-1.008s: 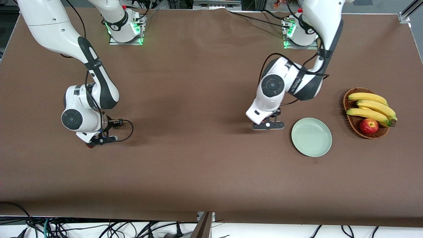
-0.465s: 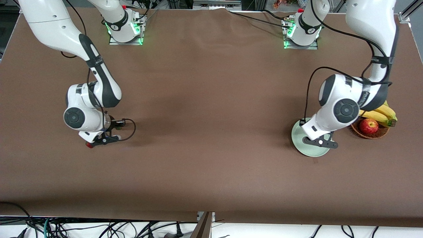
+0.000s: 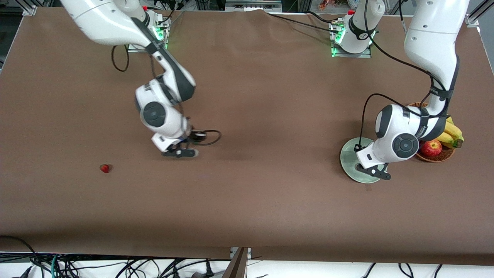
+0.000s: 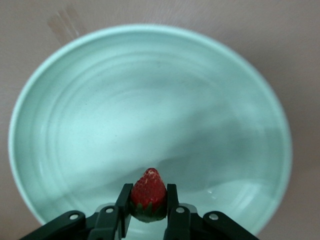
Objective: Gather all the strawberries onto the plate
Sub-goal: 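Set the second strawberry mid-table with the right gripper and release, then grasp the second strawberry with the left gripper while the right gripper withdraws, then place the strawberry on the plate with the left gripper while the right grasps another, then set the third strawberry mid-table with the right gripper and release, then grasp the third strawberry with the left gripper while the right gripper retracts, then lower the third strawberry onto the green plate and open the left gripper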
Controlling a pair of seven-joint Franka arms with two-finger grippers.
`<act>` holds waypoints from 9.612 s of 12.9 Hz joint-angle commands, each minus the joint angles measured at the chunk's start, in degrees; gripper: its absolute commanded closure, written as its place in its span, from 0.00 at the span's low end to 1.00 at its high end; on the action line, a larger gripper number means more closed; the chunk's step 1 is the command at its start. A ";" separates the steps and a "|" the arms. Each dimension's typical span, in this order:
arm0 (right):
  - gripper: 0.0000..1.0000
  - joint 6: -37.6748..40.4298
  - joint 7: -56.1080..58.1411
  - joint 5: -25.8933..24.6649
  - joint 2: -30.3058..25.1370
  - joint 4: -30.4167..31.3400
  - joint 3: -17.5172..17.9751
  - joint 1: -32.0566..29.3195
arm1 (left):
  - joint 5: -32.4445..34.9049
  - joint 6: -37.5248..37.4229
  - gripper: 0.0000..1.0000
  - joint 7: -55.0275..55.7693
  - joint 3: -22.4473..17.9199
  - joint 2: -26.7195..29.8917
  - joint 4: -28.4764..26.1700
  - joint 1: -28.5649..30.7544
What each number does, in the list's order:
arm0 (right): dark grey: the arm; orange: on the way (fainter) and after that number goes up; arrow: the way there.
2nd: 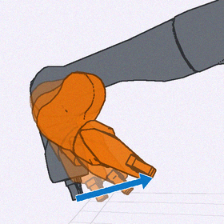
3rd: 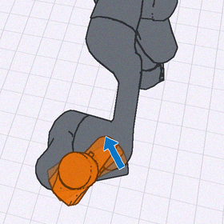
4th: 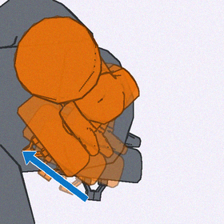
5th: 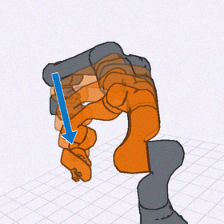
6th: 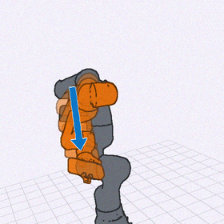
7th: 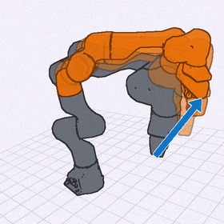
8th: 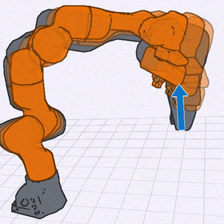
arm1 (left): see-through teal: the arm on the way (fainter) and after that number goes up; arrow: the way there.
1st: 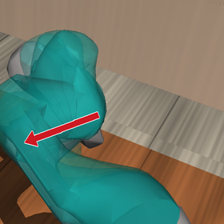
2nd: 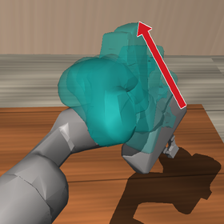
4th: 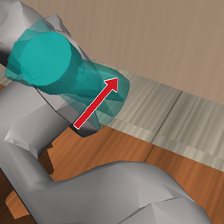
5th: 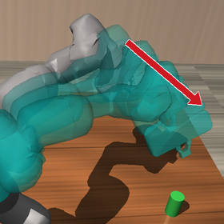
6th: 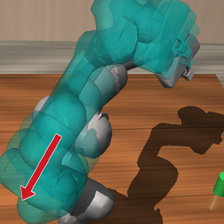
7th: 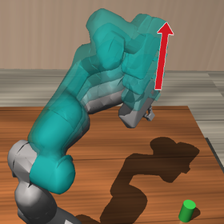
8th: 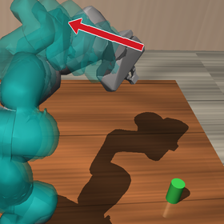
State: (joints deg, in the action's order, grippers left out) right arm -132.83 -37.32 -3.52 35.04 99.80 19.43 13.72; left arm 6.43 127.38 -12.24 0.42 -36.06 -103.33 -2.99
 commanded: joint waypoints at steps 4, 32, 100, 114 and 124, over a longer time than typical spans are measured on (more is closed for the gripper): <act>0.99 -6.44 -25.41 -0.78 19.69 -26.73 -0.18 16.67 | -3.00 -0.91 0.00 -3.23 1.08 1.08 1.55 1.41; 0.00 8.13 53.98 -1.84 0.37 -0.84 -27.15 -3.43 | 4.03 23.26 0.46 51.88 12.77 -5.25 0.24 -21.00; 0.00 48.78 37.77 3.17 -26.94 -13.14 -16.71 -10.99 | 18.88 19.73 0.12 60.49 22.61 0.21 -10.05 -12.12; 0.00 53.46 38.64 3.79 -32.76 -14.37 -23.03 -10.99 | 18.45 6.82 0.92 34.99 22.96 11.28 -7.24 5.59; 0.00 53.38 38.46 3.87 -32.58 -14.46 -22.95 -10.64 | 17.92 12.45 0.01 -4.90 22.96 1.70 -3.63 22.59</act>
State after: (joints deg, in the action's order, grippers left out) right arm -79.35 1.06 0.15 3.04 84.83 -3.65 3.15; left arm 23.74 139.74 -14.40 22.42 -32.80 -109.03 18.55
